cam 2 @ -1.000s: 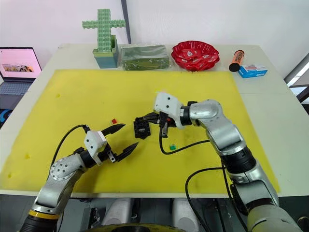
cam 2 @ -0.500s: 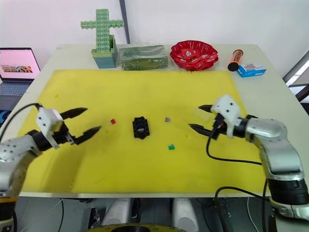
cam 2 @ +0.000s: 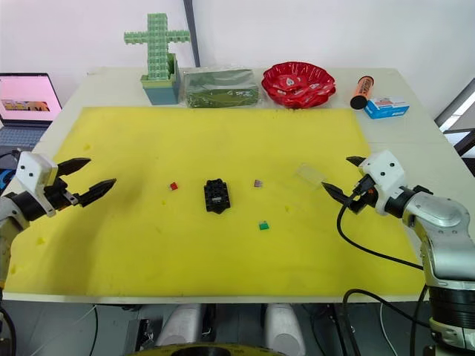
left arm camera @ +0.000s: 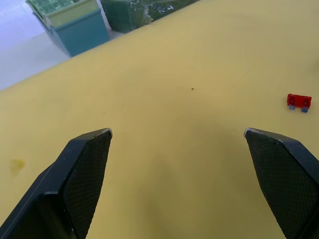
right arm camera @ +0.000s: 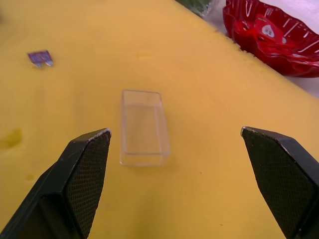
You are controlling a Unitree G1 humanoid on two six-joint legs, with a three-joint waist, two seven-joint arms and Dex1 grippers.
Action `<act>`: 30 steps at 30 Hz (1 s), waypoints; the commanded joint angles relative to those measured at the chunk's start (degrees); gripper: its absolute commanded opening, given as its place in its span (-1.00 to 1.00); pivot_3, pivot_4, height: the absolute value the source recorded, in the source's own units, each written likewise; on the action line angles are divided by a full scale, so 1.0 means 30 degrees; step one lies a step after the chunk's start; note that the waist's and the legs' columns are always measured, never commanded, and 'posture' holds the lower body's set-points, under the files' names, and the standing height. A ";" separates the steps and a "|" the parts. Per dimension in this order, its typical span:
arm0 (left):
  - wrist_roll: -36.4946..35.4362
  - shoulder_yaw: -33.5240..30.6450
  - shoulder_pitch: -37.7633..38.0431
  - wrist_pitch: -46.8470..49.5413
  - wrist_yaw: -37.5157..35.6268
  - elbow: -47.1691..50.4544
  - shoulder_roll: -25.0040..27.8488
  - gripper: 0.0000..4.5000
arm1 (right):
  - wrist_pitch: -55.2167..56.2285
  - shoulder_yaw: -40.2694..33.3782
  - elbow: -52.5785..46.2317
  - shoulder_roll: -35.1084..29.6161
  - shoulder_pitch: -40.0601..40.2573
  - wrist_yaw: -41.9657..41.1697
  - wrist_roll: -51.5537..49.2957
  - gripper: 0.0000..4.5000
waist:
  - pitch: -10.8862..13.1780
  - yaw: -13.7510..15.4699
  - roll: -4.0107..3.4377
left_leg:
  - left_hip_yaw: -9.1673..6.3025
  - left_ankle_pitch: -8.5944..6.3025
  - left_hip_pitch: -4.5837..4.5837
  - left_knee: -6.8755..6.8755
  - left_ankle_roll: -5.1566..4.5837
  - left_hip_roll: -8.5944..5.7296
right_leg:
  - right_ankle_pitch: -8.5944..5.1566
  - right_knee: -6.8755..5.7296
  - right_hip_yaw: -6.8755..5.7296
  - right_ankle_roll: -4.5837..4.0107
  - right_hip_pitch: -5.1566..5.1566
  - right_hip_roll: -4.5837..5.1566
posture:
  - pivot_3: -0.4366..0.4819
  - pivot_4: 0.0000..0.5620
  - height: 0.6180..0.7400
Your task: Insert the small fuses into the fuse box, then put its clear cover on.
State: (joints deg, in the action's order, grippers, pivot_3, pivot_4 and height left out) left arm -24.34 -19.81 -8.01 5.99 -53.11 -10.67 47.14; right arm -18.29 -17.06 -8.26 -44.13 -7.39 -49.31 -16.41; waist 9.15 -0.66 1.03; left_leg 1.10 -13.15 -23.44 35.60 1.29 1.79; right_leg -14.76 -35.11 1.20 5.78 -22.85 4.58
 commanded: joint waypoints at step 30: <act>-0.8006 0.1652 -1.1701 2.8749 0.0765 -0.6474 0.2476 1.00 | -0.5773 0.7104 -0.7722 0.1498 -0.6441 0.0030 -0.5036 0.98 | 0.0020 -0.0045 0.0204 | -0.0027 0.0002 0.0007 0.0020 -0.0003 -0.0012 | 0.0030 -0.0085 -0.0020 0.0102 -0.0018 -0.0051 | -0.05 -0.47 1.00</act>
State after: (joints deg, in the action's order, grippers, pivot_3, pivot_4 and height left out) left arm -48.06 -15.66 -41.48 91.20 -49.31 -28.84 54.10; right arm -36.52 4.42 -30.58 -40.14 -25.94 -49.57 -31.54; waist 9.21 -0.79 1.64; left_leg 1.02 -13.14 -23.42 35.66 1.28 1.76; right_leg -14.67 -35.40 1.14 6.09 -22.94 4.42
